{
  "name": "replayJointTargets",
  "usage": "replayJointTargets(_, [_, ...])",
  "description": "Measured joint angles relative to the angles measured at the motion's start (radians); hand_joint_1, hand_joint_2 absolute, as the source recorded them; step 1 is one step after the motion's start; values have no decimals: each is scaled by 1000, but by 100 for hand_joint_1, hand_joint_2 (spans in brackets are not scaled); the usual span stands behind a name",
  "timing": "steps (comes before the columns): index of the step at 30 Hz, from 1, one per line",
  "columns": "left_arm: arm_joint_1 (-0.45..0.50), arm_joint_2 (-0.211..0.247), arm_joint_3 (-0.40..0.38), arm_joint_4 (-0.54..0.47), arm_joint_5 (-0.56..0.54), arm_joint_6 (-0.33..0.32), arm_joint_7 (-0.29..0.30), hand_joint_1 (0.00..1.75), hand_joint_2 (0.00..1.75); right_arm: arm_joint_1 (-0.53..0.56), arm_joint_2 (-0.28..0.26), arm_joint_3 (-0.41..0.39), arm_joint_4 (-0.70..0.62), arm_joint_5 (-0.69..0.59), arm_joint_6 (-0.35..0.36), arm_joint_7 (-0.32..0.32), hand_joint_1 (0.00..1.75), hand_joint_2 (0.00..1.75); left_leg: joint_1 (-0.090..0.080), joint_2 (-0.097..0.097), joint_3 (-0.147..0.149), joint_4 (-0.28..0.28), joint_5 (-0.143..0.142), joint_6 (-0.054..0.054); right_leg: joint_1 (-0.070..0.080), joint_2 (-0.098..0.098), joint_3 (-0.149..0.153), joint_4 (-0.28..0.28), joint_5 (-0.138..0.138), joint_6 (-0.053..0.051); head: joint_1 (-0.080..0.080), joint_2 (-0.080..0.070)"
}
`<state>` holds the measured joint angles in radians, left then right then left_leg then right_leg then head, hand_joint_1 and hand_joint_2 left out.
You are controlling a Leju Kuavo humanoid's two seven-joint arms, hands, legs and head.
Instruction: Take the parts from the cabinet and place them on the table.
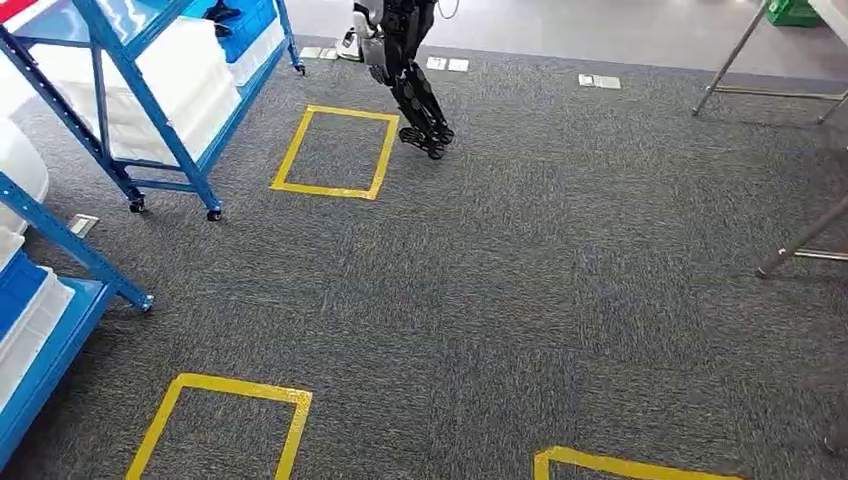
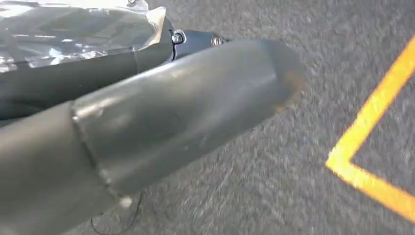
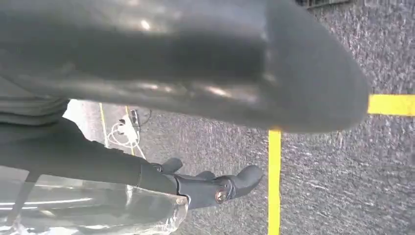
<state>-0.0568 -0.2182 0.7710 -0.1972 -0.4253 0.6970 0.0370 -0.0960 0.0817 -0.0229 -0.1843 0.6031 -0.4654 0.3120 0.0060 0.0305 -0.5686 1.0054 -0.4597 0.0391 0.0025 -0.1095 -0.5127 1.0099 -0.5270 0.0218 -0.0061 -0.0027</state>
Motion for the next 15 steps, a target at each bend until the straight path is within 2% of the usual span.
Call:
replayJointTargets(1, [-1,0,0,-2,-8,3,3,0,0,2,-2,-2,0,-2,-2,-1,0,0,-2,-9,0,-4,4,6,-4,62,-6,26,-17,-1,3,0])
replayJointTargets(2, [-4,0,0,-4,-14,4,5,0,0,6,-2,-2,0,-4,-3,-2,0,0,-1,-23,-3,-3,7,11,-7,93,-36,90,-52,-8,2,0])
replayJointTargets(4, [-7,-3,0,-5,-18,5,5,0,0,17,-7,-5,2,-7,-4,-2,0,0,-1,-53,-7,-3,9,13,-13,105,-118,257,-118,-12,2,0])
replayJointTargets(5, [-6,-3,0,-5,-19,5,6,0,0,21,-8,-6,2,-8,-4,-2,0,0,-1,-69,-7,-2,9,12,-14,106,-145,310,-128,-5,3,0])
replayJointTargets(6, [-3,-3,0,-5,-19,5,7,0,0,23,-10,-7,2,-8,-5,-2,0,0,0,-84,-6,-2,9,11,-17,106,-148,308,-116,4,2,0])
replayJointTargets(7, [-2,-3,0,-5,-20,5,7,0,0,23,-11,-7,2,-8,-5,-2,0,0,1,-99,-5,-1,10,10,-21,107,-126,256,-85,18,2,0])
replayJointTargets(8, [-2,-3,0,-5,-22,5,7,0,0,22,-13,-8,2,-8,-5,-2,0,0,4,-113,-4,1,10,7,-26,112,-88,172,-45,31,2,0])
replayJointTargets(9, [-3,-5,0,-6,-25,5,7,0,0,22,-13,-8,2,-8,-5,-2,0,0,6,-128,-4,4,9,2,-35,130,-45,78,-6,44,2,0])
replayJointTargets(10, [-3,-4,0,-6,-30,5,8,0,0,23,-13,-8,3,-7,-6,-2,0,0,7,-140,-9,8,7,-8,-47,186,-19,10,11,52,5,0])
replayJointTargets(11, [-3,-3,0,-7,-36,6,8,0,0,22,-11,-8,5,-7,-7,-2,0,0,1,-152,-13,16,4,-16,-34,186,-22,6,16,37,7,0])
replayJointTargets(12, [-2,-4,1,-7,-43,6,8,0,0,22,-11,-8,5,-7,-8,-2,0,0,0,-158,-16,12,7,-21,-33,173,-22,9,17,26,2,0])
replayJointTargets(14, [2,-4,3,-7,-58,6,5,0,0,22,-12,-10,5,-7,-12,-2,0,0,5,-173,-23,9,14,-30,-31,155,-16,11,20,14,0,0])
replayJointTargets(15, [3,-4,4,-7,-70,6,6,0,0,22,-12,-11,5,-5,-16,-4,0,0,10,-160,-27,15,11,-33,-36,141,-19,6,27,3,1,0])
